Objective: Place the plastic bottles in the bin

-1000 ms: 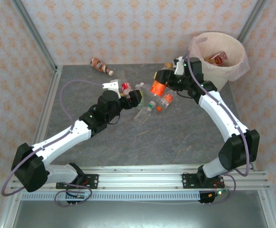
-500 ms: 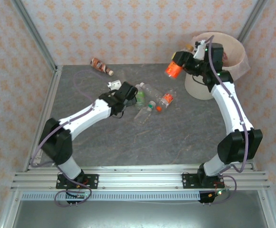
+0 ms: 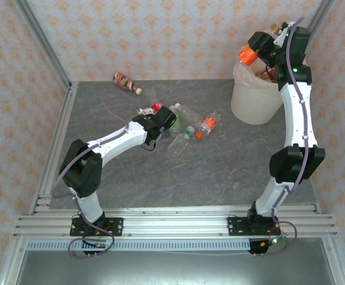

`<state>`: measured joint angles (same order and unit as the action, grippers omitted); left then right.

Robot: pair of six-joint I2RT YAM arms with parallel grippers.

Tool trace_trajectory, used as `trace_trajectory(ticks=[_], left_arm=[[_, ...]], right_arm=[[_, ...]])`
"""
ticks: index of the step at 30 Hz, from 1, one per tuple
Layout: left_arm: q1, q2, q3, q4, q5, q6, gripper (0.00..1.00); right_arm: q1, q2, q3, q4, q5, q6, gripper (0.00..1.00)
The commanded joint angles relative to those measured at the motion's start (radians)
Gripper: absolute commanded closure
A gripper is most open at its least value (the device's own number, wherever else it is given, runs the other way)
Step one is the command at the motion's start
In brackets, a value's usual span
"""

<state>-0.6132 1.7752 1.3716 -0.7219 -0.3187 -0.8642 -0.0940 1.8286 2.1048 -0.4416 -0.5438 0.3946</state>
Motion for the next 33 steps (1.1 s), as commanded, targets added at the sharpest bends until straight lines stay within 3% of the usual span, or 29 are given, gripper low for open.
trace_trajectory(ticks=[1,7,14,24,26,30,33], left_arm=[[0.0,-0.063,-0.04,0.002,-0.027,-0.017,0.0],[0.0,-0.123,-0.095,0.064,-0.029,0.003,0.0],[0.0,-0.168,-0.146,0.145,0.002,0.038,0.0],[0.0,-0.188,-0.173,0.187,0.028,0.038,0.0],[-0.001,-0.188,-0.173,0.188,0.032,0.04,0.0],[-0.001,-0.19,-0.176,0.227,0.079,0.075,0.0],[-0.003,-0.203,-0.207,0.324,0.16,0.122,0.0]], right_arm=[[-0.039,0.047,0.099,-0.061,0.09,-0.029,0.54],[-0.076,0.126,0.229,-0.196,0.245,-0.154,0.54],[-0.078,0.13,0.226,-0.271,0.49,-0.329,0.53],[-0.078,0.155,0.21,-0.328,0.684,-0.411,0.47],[-0.078,0.179,0.23,-0.356,0.67,-0.424,0.41],[-0.079,0.199,0.26,-0.383,0.609,-0.433,0.16],[-0.079,0.191,0.255,-0.376,0.584,-0.428,0.08]])
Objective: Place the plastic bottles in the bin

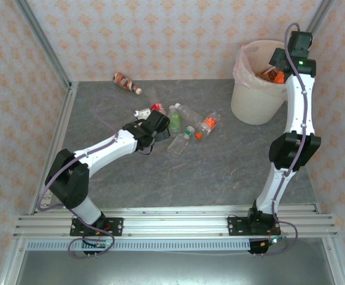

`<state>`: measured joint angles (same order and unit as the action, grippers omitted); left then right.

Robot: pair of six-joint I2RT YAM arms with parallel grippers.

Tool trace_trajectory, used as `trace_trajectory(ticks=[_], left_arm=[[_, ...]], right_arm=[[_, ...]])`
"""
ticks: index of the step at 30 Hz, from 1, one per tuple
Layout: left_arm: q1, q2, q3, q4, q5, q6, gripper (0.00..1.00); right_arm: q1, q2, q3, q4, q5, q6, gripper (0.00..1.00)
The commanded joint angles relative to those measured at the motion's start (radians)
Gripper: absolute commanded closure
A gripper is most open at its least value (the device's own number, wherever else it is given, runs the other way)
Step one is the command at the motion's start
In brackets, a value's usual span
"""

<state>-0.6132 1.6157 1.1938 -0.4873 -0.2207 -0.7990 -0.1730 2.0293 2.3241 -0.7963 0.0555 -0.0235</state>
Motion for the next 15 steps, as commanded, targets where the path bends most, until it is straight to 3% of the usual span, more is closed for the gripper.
trace_trajectory(ticks=[1,7,15], left_arm=[[-0.005,-0.048,-0.04,0.12,0.088,0.072,0.0],[-0.029,-0.038,-0.029,0.157,0.136,0.14,0.0],[-0.054,-0.011,-0.03,0.194,0.199,0.228,0.0]], right_arm=[[0.0,-0.013,0.032,-0.019,-0.018,-0.007,0.07],[0.0,-0.058,-0.016,0.018,-0.031,0.011,0.01],[0.0,-0.126,-0.082,0.056,-0.068,0.03,0.01]])
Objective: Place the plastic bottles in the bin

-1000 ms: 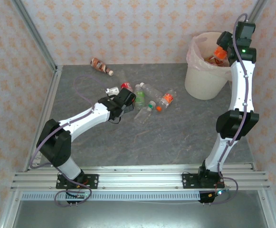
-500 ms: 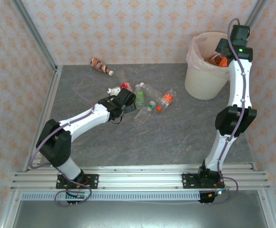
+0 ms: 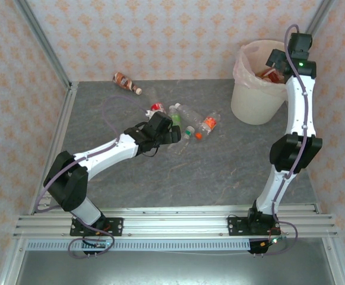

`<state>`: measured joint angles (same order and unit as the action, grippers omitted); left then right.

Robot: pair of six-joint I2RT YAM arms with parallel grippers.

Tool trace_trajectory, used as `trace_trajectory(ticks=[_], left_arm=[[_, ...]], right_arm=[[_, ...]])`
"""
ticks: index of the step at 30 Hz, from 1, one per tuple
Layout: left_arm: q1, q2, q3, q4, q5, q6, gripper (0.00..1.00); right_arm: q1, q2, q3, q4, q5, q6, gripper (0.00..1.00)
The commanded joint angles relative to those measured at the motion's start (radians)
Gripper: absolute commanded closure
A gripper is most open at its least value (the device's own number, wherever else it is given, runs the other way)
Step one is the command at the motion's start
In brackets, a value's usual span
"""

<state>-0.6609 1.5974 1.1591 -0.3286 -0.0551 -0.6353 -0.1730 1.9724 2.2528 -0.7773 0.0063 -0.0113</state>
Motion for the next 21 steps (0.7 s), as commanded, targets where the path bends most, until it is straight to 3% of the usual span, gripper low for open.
trace_trajectory(ticks=[1,6,14,21], left_arm=[[-0.008,0.019,0.008,0.034,0.047,0.084,0.0],[-0.024,0.074,0.041,0.014,0.06,0.171,0.0],[-0.023,0.146,0.078,-0.024,0.037,0.271,0.0],[-0.023,0.185,0.096,-0.02,0.058,0.301,0.0]], right_arm=[[0.0,-0.078,-0.018,0.038,-0.028,0.023,0.01],[0.0,-0.146,-0.109,0.075,-0.099,0.054,0.01],[0.002,-0.363,-0.432,0.263,-0.247,0.17,0.01],[0.006,-0.513,-0.613,0.311,-0.297,0.257,0.01]])
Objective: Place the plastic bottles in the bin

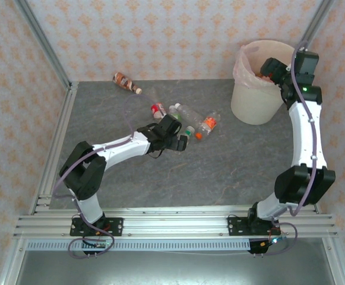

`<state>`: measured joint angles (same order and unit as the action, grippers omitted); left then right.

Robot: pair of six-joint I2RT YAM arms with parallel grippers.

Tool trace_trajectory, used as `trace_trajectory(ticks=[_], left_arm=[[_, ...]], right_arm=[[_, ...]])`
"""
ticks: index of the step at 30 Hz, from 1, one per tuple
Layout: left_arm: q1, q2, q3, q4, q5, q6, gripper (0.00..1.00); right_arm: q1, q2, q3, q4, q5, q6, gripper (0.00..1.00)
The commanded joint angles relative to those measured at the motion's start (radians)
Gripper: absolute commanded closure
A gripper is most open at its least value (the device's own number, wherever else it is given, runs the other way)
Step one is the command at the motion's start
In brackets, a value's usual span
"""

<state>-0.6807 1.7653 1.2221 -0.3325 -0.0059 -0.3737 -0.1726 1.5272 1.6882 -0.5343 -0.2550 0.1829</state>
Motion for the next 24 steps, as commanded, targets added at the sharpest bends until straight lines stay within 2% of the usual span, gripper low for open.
trace_trajectory(ticks=[1,8,15,20,24], left_arm=[[-0.003,0.021,0.034,-0.012,0.021,0.042,0.0],[-0.005,0.069,0.062,-0.035,0.054,0.088,0.0],[-0.006,0.093,0.066,-0.02,0.067,0.144,0.02],[-0.006,0.121,0.082,-0.041,0.024,0.184,0.04],[-0.006,0.138,0.096,-0.06,0.073,0.209,0.07]], right_arm=[[0.006,-0.093,-0.085,0.088,-0.041,0.079,0.01],[0.032,-0.189,-0.195,0.157,-0.174,0.079,0.01],[0.088,-0.224,-0.234,0.12,-0.143,0.01,0.01],[0.094,-0.219,-0.24,0.111,-0.143,0.008,0.01],[0.094,-0.213,-0.24,0.108,-0.141,0.007,0.01]])
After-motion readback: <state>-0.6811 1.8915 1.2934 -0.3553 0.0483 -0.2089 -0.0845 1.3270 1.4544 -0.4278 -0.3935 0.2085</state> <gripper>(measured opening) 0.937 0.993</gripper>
